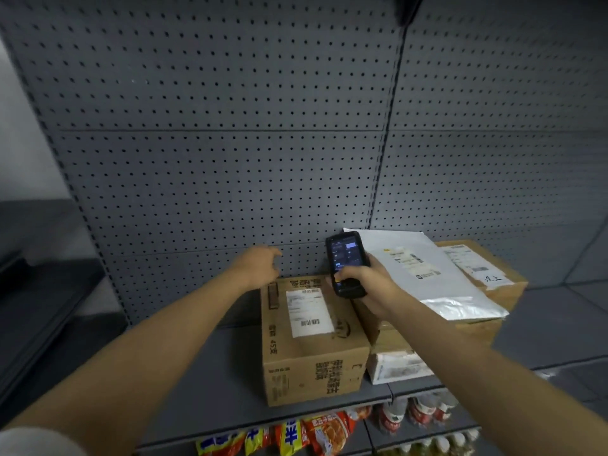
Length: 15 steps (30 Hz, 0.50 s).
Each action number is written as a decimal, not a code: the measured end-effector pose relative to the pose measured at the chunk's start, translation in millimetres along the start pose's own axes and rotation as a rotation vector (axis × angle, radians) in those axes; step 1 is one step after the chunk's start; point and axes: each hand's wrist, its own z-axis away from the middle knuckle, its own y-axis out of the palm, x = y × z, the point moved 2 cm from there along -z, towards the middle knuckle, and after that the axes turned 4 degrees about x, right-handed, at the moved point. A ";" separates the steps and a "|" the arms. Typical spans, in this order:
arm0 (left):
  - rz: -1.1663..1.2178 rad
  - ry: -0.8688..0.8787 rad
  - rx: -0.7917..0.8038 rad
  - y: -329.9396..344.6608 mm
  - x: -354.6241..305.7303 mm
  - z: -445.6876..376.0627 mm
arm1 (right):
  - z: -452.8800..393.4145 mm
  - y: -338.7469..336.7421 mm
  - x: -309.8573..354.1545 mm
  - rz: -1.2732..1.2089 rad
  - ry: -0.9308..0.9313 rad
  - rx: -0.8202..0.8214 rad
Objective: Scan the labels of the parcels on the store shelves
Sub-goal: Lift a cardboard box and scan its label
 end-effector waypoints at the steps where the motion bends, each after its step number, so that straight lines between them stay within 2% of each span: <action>1: -0.058 0.034 -0.022 -7.5 -10.2 -3.9 | 4.2 -7.4 7.6 -0.018 -0.022 -0.033; 7: -0.256 0.287 -0.116 -23.2 -98.3 -23.2 | 42.8 -69.5 35.1 -0.161 -0.092 -0.170; 15: -0.331 0.638 -0.139 26.6 -262.5 -24.7 | 120.3 -181.8 40.9 -0.293 -0.145 -0.440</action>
